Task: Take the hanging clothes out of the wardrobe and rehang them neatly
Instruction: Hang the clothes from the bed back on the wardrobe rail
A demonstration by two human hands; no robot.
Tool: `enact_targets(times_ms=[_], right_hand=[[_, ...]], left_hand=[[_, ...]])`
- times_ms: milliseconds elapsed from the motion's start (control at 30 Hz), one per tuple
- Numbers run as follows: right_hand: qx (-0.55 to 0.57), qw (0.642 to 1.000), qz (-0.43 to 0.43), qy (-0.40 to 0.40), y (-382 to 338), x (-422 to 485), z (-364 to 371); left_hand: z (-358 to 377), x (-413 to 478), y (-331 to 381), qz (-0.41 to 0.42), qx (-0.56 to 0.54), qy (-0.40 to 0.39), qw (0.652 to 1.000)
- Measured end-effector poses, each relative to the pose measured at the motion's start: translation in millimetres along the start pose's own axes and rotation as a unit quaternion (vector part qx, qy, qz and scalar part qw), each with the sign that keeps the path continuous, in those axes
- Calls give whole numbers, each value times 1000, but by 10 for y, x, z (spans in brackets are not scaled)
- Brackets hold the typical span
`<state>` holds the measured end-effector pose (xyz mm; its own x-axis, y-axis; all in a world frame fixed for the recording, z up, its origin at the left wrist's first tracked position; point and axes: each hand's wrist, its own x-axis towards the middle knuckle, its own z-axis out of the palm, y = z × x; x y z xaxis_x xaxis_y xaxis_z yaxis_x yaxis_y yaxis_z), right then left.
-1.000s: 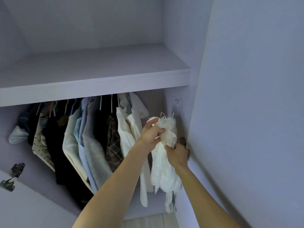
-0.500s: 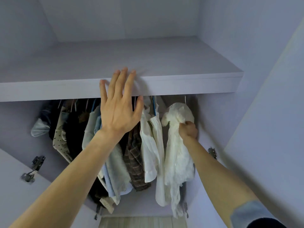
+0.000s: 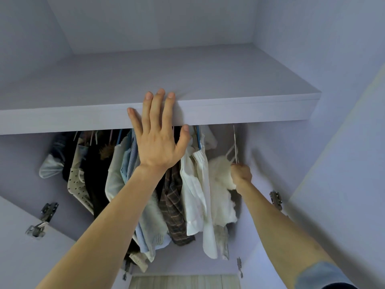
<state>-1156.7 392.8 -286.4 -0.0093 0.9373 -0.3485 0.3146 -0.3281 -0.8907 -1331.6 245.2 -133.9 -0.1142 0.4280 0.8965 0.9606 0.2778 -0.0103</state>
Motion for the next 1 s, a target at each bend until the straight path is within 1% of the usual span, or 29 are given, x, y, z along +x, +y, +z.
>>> enact_targets(times_ms=[67, 200, 300, 400, 533, 700, 800, 1000], right_hand=[[7, 1000, 16, -10, 91, -8, 18], [-8, 994, 94, -56, 533, -93, -8], [20, 993, 96, -70, 715, -222, -73], [28, 995, 58, -74, 682, -262, -114], [51, 996, -20, -75, 529, -338, -147], [88, 988, -105, -75, 201, -480, -154], [81, 982, -156, -72, 42, -583, -155], [109, 972, -197, -70, -478, -671, -141]], left_hand=[[16, -2, -2, 0, 3, 4, 1000], [31, -10, -9, 2, 16, 11, 1000], [15, -5, -4, 0, 18, -1, 1000], [-11, -1, 17, -7, 17, -4, 1000], [-45, 5, 32, -15, 13, -14, 1000], [-100, 4, 46, -21, 8, -40, 999], [-140, 7, 56, -25, 5, -47, 999], [-199, 5, 69, -25, 7, -63, 998]])
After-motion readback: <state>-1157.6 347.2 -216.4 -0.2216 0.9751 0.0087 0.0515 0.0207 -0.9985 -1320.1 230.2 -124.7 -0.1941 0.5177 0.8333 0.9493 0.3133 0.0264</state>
